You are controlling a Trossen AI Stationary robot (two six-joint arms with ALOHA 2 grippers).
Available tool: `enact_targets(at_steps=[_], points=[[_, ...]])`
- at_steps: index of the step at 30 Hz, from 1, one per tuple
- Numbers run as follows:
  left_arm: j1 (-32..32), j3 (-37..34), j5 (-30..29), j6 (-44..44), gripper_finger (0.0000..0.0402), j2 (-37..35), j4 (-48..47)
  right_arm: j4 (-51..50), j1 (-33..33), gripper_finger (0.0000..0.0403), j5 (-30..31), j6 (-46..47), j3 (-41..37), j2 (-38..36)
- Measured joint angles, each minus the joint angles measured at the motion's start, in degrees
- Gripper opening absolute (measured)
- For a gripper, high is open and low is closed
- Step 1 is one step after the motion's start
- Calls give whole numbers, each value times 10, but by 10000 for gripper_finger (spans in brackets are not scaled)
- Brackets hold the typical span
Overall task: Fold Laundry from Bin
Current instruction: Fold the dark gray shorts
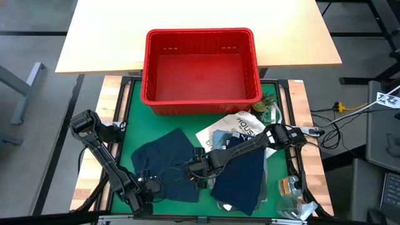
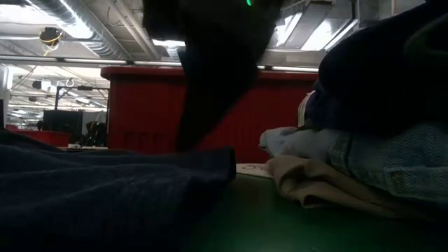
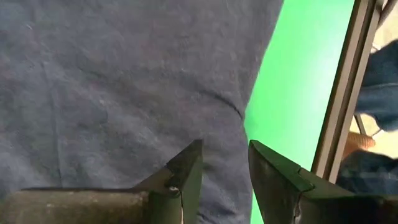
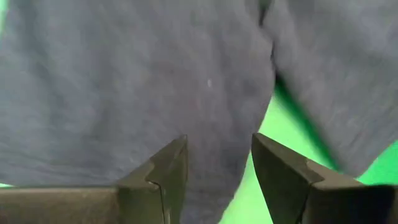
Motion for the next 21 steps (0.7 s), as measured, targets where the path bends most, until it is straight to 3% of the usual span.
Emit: enact_targets(at_steps=[6, 17, 21], points=[[5, 1, -52, -25, 124, 0, -2, 7, 1, 177, 0, 13, -46, 0], [29, 1, -54, -41, 124, 0, -86, -44, -3, 177, 0, 23, -57, -8], [31, 1, -53, -76, 124, -1, -132, -65, -2, 177, 0, 24, -24, -7]])
